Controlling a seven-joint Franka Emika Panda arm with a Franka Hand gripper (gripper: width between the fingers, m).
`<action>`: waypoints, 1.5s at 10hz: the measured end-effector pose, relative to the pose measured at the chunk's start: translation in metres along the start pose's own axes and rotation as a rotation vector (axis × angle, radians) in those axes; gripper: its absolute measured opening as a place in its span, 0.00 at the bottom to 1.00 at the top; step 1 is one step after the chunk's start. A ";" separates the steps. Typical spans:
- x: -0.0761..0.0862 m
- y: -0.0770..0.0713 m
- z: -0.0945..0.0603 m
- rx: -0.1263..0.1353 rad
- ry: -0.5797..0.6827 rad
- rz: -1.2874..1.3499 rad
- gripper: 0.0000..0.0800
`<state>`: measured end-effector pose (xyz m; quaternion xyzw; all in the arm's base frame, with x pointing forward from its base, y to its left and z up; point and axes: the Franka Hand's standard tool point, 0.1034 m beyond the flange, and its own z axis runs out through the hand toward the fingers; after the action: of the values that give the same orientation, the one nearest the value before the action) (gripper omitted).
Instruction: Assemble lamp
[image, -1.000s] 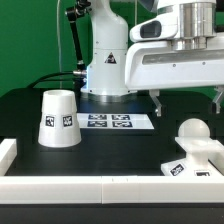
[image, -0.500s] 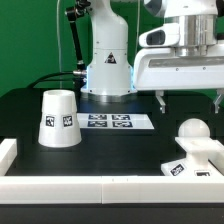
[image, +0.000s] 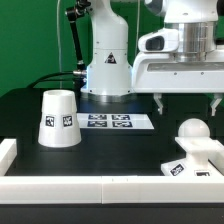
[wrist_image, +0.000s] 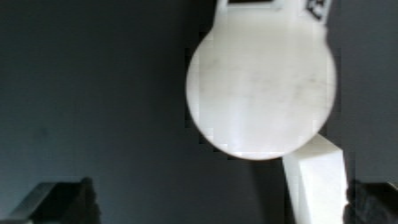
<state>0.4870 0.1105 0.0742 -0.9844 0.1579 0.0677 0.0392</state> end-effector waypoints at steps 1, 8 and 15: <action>-0.003 -0.001 0.000 -0.011 -0.095 0.037 0.87; -0.006 -0.003 0.005 -0.008 -0.375 -0.029 0.87; -0.001 -0.005 0.015 -0.059 -0.730 -0.034 0.87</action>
Offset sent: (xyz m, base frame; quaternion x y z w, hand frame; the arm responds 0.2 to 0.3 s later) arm 0.0000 0.0000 0.0000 0.0000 -0.1938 0.0000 0.9810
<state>0.4858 0.1174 0.0601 -0.8985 0.1153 0.4185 0.0657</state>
